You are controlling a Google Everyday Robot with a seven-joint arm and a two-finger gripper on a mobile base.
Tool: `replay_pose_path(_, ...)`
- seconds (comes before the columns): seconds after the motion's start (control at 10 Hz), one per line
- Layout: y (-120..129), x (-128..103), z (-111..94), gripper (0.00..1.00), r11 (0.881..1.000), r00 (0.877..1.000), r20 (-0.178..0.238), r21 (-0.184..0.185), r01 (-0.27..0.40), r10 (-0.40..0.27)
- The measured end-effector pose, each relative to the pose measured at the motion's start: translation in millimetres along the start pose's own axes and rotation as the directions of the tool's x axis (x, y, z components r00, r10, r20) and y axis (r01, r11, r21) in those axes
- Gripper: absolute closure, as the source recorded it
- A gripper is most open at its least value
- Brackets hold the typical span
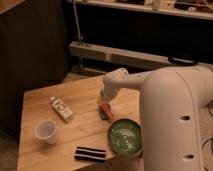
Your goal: Place the pepper on the white sponge
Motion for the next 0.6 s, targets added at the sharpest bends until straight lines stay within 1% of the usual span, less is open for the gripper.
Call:
replay_pose_path(0.1,1.8,-0.5,1.3,0.22,1.000,1.000,-0.002,0.003,0.001,-0.001)
replay_pose_path(0.3,-0.3,0.3,3.4,0.20,1.000,1.000,-0.004,0.003,-0.006,0.006)
replay_pose_path(0.6,0.7,-0.9,7.2,0.20,0.999,1.000,0.005,-0.040,-0.009,0.009)
